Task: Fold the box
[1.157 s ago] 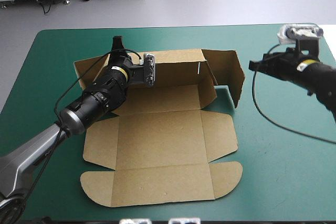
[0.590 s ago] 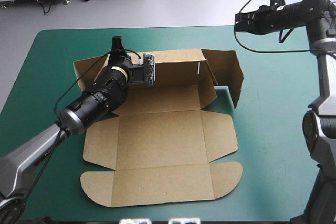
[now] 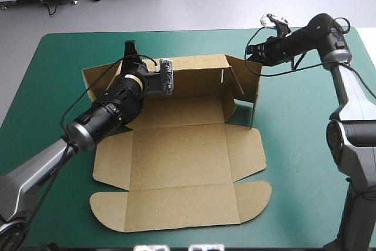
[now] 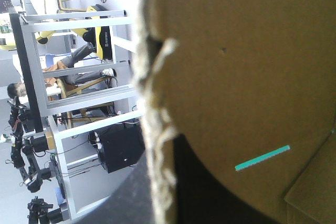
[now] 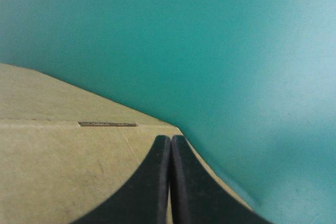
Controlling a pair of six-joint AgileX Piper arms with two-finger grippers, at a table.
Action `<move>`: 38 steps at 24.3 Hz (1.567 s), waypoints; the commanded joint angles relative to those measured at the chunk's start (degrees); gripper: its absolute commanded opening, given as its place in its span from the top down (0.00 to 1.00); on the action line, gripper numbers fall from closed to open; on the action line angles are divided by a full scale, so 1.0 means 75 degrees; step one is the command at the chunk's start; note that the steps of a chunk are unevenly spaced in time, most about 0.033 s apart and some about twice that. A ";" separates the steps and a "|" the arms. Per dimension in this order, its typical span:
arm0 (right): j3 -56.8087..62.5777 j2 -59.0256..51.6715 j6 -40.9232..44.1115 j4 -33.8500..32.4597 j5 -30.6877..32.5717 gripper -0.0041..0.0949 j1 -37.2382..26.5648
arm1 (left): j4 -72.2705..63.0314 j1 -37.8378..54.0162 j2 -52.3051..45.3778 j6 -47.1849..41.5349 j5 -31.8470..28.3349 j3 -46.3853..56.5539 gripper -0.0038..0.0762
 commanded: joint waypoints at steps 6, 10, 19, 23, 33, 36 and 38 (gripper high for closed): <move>0.0768 -0.1121 -0.0704 0.0176 0.0114 0.98 0.0017 | 0.0346 -0.0047 -0.0262 -0.0119 -0.0155 -0.0216 0.96; 0.1256 -0.1435 -0.1029 0.0176 0.0114 0.98 0.0017 | 0.0346 -0.0047 -0.0244 -0.0119 -0.0120 -0.0216 0.96; 0.2519 -0.1762 -0.2232 0.0457 0.0114 0.98 0.0017 | 0.0330 -0.0047 0.0170 -0.0119 0.0541 -0.0216 0.96; 0.2540 -0.1762 -0.3135 0.0888 -0.0110 0.97 0.0022 | 0.0392 -0.0100 0.0170 -0.0119 0.0352 -0.0216 0.96; 0.2553 -0.1762 -0.3684 0.0429 0.0110 0.66 0.0031 | 0.0378 -0.0100 0.0170 -0.0119 0.0408 -0.0216 0.96; 0.2553 -0.1775 -0.3499 0.0396 0.0110 0.62 0.0031 | 0.0378 -0.0100 0.0170 -0.0119 0.0408 -0.0216 0.96; 0.2553 -0.1793 -0.3499 0.0372 0.0110 0.62 0.0074 | 0.0378 -0.0100 0.0170 -0.0119 0.0393 -0.0216 0.96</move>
